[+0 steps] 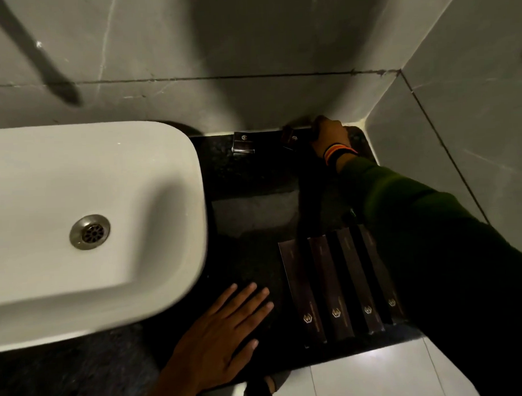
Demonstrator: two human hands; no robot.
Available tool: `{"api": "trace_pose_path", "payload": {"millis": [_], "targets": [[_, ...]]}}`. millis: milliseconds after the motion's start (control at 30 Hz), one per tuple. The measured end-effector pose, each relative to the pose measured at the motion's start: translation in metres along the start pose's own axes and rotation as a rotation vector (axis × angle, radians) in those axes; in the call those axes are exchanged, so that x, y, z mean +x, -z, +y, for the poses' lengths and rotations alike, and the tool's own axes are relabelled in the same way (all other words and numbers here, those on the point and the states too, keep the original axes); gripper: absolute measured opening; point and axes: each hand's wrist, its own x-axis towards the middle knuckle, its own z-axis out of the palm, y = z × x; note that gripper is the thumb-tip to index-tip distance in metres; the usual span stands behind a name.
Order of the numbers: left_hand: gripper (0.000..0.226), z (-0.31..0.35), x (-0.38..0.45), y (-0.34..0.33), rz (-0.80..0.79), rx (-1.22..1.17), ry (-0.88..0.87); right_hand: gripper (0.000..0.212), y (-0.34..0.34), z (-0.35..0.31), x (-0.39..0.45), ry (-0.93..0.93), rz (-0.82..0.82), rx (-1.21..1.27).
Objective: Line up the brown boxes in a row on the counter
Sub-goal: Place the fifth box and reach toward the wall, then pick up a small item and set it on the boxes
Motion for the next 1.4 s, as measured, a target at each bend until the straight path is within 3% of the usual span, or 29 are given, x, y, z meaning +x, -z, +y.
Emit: {"api": "trace_pose_path", "payload": {"millis": [133, 333, 533, 767, 900, 1100, 1400], "targets": [[0.075, 0.002, -0.001, 0.002, 0.006, -0.013, -0.003, 0.040, 0.011, 0.012, -0.015, -0.073, -0.043, 0.032], [0.071, 0.000, -0.002, 0.000, 0.002, -0.036, 0.002, 0.021, 0.031, 0.048, -0.093, -0.051, -0.073, 0.317], [0.066, -0.002, -0.003, -0.004, 0.020, -0.060, -0.018, 0.027, 0.033, 0.074, -0.167, -0.014, -0.099, 0.224], [0.065, -0.004, -0.003, -0.005, 0.028, -0.057, -0.015, 0.030, 0.028, 0.070, -0.189, 0.061, -0.086, 0.015], [0.065, -0.003, -0.003, -0.004, 0.023, -0.066, -0.008, 0.039, 0.034, 0.066, -0.182, 0.101, -0.076, 0.014], [0.068, 0.000, 0.000, 0.004, -0.007, -0.061, 0.016, 0.031, 0.043, 0.030, -0.125, 0.178, 0.077, 0.117], [0.075, 0.001, -0.002, 0.003, -0.007, -0.049, 0.018, 0.065, 0.008, -0.046, -0.029, 0.139, -0.178, 0.003]]}}
